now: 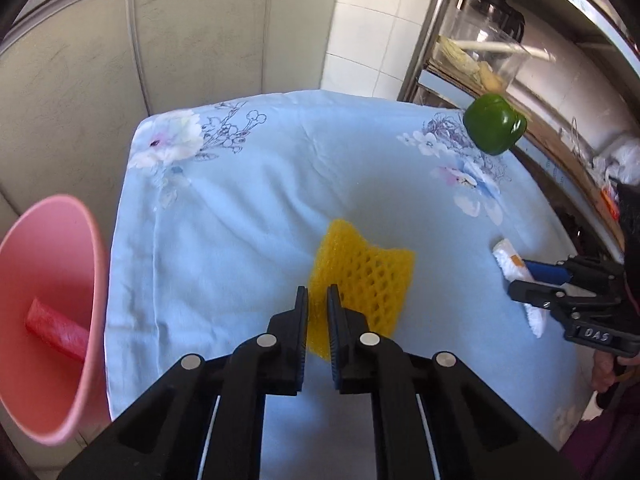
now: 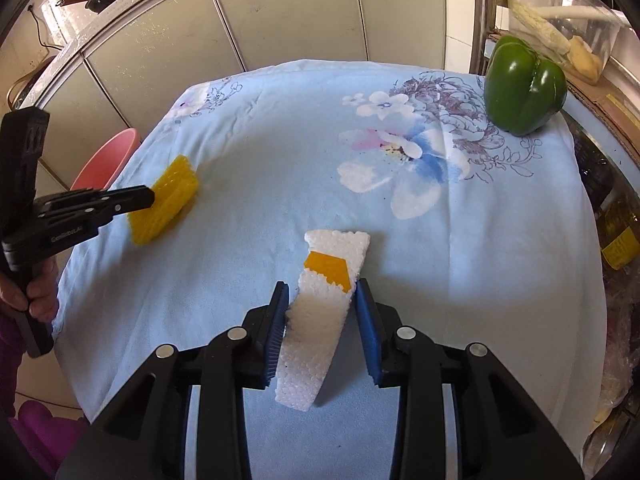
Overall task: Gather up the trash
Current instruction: 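Grasp the yellow foam net with the left tool while the right tool grasps the white foam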
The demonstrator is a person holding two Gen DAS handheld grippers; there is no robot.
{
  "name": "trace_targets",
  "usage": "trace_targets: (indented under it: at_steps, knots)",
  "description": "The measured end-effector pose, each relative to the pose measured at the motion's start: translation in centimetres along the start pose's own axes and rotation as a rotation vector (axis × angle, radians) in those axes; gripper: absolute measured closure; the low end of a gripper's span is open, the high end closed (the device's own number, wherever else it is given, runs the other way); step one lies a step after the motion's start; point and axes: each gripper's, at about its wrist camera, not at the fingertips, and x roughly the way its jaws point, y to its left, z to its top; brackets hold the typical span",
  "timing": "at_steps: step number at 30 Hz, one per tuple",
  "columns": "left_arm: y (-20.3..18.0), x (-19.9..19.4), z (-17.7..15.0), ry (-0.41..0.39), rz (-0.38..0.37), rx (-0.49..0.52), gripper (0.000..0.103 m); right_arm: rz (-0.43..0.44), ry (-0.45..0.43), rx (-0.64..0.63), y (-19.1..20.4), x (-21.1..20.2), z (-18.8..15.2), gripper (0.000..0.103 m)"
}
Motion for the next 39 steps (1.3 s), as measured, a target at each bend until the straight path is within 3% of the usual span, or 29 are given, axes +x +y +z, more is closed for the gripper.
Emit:
trace_targets:
  at_steps: [5, 10, 14, 15, 18, 20, 30, 39]
  knots:
    - [-1.4, -2.1, -1.7, -0.009, 0.029, -0.096, 0.095, 0.01, -0.007, -0.011, 0.1, -0.5, -0.5, 0.068]
    - [-2.6, -3.4, -3.0, -0.01, 0.103, -0.126, 0.095, 0.006, -0.003, -0.046, 0.6, -1.0, -0.8, 0.068]
    - [-2.5, -3.7, -4.1, 0.037, 0.088, -0.144, 0.092, 0.019, 0.015, -0.073, 0.8, -1.1, -1.1, 0.067]
    - [-2.4, -3.7, -4.4, 0.05, 0.085, -0.152, 0.091, 0.021, 0.021, -0.071, 0.8, -1.1, -1.2, 0.067]
    - [-2.4, -3.8, -4.9, 0.077, 0.05, -0.168, 0.073, 0.054, 0.03, -0.045, 0.3, -1.2, -1.6, 0.059]
    - [-2.7, -3.8, -5.0, 0.078, 0.05, -0.158, 0.073, 0.071, 0.035, -0.036, 0.3, -1.2, -1.6, 0.053]
    - [-3.5, -2.7, -5.3, 0.109, 0.066, -0.118, 0.073, 0.019, 0.018, -0.064, 0.8, -1.8, -2.2, 0.052]
    - [-3.7, -3.4, -5.4, 0.08, 0.039, -0.104, 0.085, 0.0, 0.001, -0.068, 0.7, -2.6, -2.5, 0.052]
